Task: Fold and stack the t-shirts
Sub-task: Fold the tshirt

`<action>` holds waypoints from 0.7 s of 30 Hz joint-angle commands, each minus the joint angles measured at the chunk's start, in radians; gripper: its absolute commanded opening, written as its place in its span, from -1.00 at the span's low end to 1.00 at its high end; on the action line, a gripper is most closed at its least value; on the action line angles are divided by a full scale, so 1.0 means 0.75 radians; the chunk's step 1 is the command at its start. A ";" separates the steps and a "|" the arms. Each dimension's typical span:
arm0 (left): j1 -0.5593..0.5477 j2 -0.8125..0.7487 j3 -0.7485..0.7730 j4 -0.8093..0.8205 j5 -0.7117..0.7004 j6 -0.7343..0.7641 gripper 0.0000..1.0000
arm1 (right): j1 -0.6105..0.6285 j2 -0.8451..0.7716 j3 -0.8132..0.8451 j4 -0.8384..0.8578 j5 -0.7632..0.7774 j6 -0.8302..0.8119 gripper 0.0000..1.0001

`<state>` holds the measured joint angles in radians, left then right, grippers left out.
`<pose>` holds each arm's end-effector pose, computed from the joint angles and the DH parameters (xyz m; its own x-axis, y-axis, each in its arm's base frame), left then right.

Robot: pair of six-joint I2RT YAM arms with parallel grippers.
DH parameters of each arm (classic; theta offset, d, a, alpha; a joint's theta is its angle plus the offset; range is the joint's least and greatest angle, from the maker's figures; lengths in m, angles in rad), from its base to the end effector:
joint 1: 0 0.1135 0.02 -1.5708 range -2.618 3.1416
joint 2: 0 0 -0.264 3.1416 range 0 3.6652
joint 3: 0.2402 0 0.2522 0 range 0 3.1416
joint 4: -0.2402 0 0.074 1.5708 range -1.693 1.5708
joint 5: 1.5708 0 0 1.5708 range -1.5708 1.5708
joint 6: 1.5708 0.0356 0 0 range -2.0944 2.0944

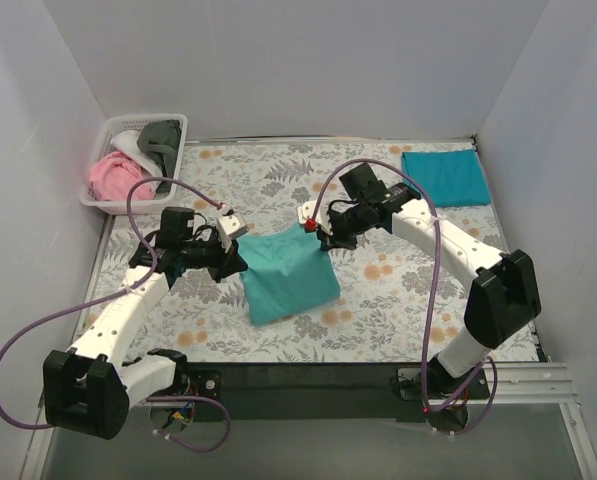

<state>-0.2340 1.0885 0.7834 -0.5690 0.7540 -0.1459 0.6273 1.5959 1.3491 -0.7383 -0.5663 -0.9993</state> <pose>0.2019 -0.0732 0.2544 -0.8248 0.0877 -0.5585 0.4815 0.6266 -0.6127 0.2611 0.2129 0.2891 0.2536 -0.6928 -0.6750 -0.9653 -0.1360 -0.2231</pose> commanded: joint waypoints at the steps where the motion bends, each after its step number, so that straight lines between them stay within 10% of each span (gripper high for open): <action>1: 0.040 0.013 0.068 0.026 0.128 0.051 -1.00 | -0.012 0.011 0.107 -0.005 -0.051 -0.038 -0.97; 21: 0.267 0.871 0.350 0.372 0.118 -0.147 -1.00 | -0.157 0.837 0.822 -0.003 -0.128 -0.073 -0.97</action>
<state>-0.0414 1.6543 0.9794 -0.3527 0.8658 -0.2295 0.5285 2.1220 1.8362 -0.7418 -0.6289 -1.0714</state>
